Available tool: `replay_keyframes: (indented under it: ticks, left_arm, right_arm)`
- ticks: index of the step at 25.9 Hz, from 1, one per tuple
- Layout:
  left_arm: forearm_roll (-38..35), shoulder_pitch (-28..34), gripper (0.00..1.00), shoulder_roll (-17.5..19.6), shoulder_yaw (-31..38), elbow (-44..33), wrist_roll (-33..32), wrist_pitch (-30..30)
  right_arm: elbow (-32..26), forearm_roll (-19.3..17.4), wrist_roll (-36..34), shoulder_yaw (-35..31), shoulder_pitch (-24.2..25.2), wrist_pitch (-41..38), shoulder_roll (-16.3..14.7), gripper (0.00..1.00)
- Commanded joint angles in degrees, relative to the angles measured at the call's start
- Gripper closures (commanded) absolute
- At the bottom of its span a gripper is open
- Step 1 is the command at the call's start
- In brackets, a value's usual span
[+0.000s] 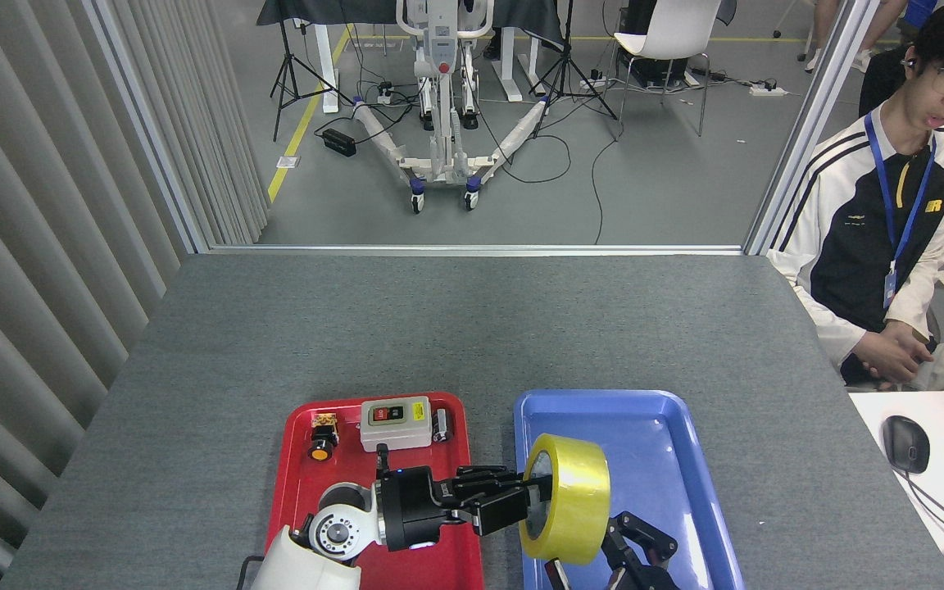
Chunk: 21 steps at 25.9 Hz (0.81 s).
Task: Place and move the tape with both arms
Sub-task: 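Grasp the tape roll with the right gripper from the left gripper, then lower the tape roll into the blue tray with the right gripper and release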
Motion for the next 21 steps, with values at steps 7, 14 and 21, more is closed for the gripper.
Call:
replay_keyframes:
  ticks: [7,14,21]
  left_arm:
    - [0.14,0.31,0.48,-0.01,0.44,0.27,2.59,-0.66]
    - [1.02,1.98,0.00,0.08,7.21,0.71,4.26,2.59]
    - [0.58,4.88,0.00,7.64,7.47,-3.16,26.85,10.86]
  right_arm:
    - [0.00,0.27,0.54,-0.16,0.56,0.24,-0.09,1.00]
    - [0.61,0.27,0.98,-3.23,0.48,0.24,-0.62,1.00]
    - [3.86,0.53,23.04,-6.31,-5.76,21.86,-2.55,1.00]
